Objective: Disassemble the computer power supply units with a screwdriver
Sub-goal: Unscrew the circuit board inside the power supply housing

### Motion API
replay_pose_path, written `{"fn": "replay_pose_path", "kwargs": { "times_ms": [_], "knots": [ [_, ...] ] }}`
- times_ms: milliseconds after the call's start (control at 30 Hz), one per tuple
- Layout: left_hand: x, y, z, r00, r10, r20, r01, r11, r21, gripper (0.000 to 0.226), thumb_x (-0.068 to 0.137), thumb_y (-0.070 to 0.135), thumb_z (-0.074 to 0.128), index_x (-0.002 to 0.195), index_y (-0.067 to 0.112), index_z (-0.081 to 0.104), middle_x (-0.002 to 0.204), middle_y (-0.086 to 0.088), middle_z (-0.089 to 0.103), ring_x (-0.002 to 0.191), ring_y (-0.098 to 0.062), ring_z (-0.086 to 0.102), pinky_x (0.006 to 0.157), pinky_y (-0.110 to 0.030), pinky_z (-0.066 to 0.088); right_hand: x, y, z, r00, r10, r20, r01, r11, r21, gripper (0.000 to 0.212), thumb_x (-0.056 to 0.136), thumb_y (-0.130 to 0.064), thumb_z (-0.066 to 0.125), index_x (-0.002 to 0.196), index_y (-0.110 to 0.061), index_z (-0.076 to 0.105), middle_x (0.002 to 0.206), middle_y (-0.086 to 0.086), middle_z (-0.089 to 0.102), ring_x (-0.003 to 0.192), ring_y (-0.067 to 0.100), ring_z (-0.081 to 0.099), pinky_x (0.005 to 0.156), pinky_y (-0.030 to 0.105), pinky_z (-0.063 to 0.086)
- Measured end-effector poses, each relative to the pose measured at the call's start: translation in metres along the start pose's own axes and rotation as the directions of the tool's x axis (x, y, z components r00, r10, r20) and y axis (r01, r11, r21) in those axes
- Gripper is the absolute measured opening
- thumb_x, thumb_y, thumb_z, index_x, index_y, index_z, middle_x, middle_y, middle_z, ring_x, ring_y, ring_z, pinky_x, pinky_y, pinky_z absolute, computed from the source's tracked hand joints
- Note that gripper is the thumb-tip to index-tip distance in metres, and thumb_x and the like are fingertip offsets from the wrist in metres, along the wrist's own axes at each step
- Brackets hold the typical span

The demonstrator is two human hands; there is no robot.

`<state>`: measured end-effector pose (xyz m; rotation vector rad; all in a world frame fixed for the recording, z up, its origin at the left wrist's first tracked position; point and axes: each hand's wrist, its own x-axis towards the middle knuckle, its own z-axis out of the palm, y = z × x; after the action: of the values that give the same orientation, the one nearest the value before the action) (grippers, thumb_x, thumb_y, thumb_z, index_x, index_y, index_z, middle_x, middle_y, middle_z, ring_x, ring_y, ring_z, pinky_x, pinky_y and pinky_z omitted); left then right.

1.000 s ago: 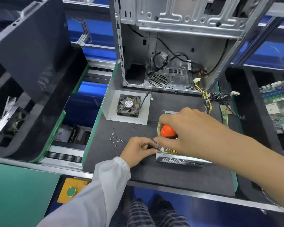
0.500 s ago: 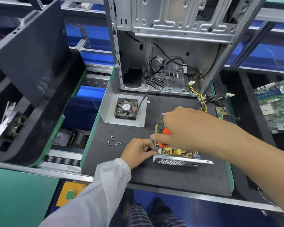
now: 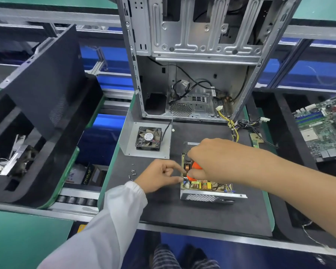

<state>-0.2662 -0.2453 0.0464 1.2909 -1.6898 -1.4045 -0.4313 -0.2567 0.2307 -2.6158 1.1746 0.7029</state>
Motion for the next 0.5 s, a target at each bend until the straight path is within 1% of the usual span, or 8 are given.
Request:
{"fn": "replay_pose_path", "kwargs": {
  "times_ms": [133, 233, 300, 333, 367, 400, 433, 500],
  "knots": [
    [0.009, 0.028, -0.016, 0.980, 0.046, 0.191, -0.040, 0.999, -0.035, 0.033, 0.087, 0.001, 0.067, 0.108, 0.026, 0.069, 0.053, 0.013, 0.020, 0.050, -0.006, 0.017, 0.049, -0.016, 0.020, 0.001, 0.007, -0.001, 0.997, -0.065, 0.040, 0.067, 0.996, -0.053, 0.022, 0.094, -0.035, 0.053, 0.106, -0.017, 0.056, 0.087, 0.003, 0.049, 0.071, 0.025, 0.048, 0.048, 0.029, 0.030],
    [0.010, 0.038, -0.019, 0.954, 0.090, 0.286, -0.071, 0.994, -0.078, 0.038, 0.086, 0.003, 0.069, 0.098, 0.038, 0.072, 0.055, 0.011, 0.018, 0.050, -0.005, 0.017, 0.050, -0.016, 0.019, 0.004, 0.011, -0.003, 0.991, -0.104, 0.079, 0.110, 0.991, -0.078, 0.016, 0.093, -0.024, 0.055, 0.109, -0.023, 0.052, 0.093, 0.001, 0.048, 0.076, 0.025, 0.051, 0.059, 0.033, 0.041],
    [0.009, 0.041, -0.017, 0.950, 0.124, 0.287, -0.097, 0.990, -0.107, 0.030, 0.084, 0.009, 0.074, 0.095, 0.037, 0.073, 0.057, 0.004, 0.018, 0.052, -0.007, 0.017, 0.052, -0.017, 0.019, 0.005, 0.010, -0.003, 0.987, -0.140, 0.075, 0.148, 0.982, -0.114, 0.030, 0.093, -0.020, 0.055, 0.120, -0.029, 0.047, 0.091, -0.002, 0.039, 0.083, 0.025, 0.053, 0.061, 0.034, 0.040],
    [0.009, 0.043, -0.015, 0.956, 0.110, 0.272, -0.080, 0.990, -0.119, 0.019, 0.082, 0.013, 0.077, 0.094, 0.028, 0.075, 0.056, 0.001, 0.021, 0.053, -0.008, 0.022, 0.054, -0.017, 0.023, 0.005, 0.009, -0.003, 0.984, -0.168, 0.057, 0.174, 0.975, -0.140, 0.037, 0.092, -0.020, 0.055, 0.125, -0.033, 0.045, 0.090, -0.003, 0.034, 0.086, 0.025, 0.052, 0.057, 0.032, 0.036],
    [0.008, 0.045, -0.013, 0.963, 0.103, 0.250, -0.073, 0.989, -0.127, 0.015, 0.078, 0.018, 0.080, 0.090, 0.011, 0.074, 0.057, -0.004, 0.030, 0.056, -0.011, 0.032, 0.060, -0.019, 0.030, 0.005, 0.006, -0.003, 0.978, -0.206, 0.023, 0.206, 0.962, -0.180, 0.041, 0.091, -0.019, 0.056, 0.128, -0.034, 0.044, 0.092, -0.003, 0.032, 0.091, 0.023, 0.049, 0.053, 0.028, 0.029],
    [0.009, 0.044, -0.013, 0.970, 0.085, 0.228, -0.056, 0.990, -0.132, 0.035, 0.074, 0.020, 0.082, 0.086, -0.009, 0.067, 0.061, -0.010, 0.044, 0.064, -0.016, 0.042, 0.068, -0.026, 0.036, 0.006, 0.004, -0.002, 0.967, -0.253, -0.017, 0.243, 0.943, -0.226, 0.041, 0.090, -0.018, 0.057, 0.126, -0.034, 0.046, 0.097, -0.003, 0.033, 0.097, 0.022, 0.045, 0.050, 0.025, 0.022],
    [0.009, 0.042, -0.013, 0.974, 0.066, 0.215, -0.038, 0.991, -0.132, 0.045, 0.071, 0.020, 0.082, 0.083, -0.019, 0.062, 0.069, -0.019, 0.054, 0.074, -0.021, 0.047, 0.074, -0.034, 0.039, 0.007, 0.001, -0.002, 0.954, -0.296, -0.046, 0.274, 0.925, -0.264, 0.038, 0.089, -0.017, 0.057, 0.122, -0.033, 0.048, 0.104, -0.002, 0.035, 0.103, 0.020, 0.042, 0.048, 0.024, 0.016],
    [0.007, 0.042, -0.014, 0.976, 0.049, 0.213, -0.022, 0.992, -0.127, 0.045, 0.071, 0.017, 0.082, 0.083, -0.021, 0.062, 0.078, -0.035, 0.061, 0.082, -0.026, 0.049, 0.077, -0.041, 0.038, 0.009, -0.004, -0.001, 0.940, -0.336, -0.061, 0.303, 0.904, -0.302, 0.030, 0.088, -0.017, 0.058, 0.115, -0.030, 0.053, 0.113, -0.002, 0.038, 0.106, 0.019, 0.038, 0.048, 0.024, 0.012]
  ]
}}
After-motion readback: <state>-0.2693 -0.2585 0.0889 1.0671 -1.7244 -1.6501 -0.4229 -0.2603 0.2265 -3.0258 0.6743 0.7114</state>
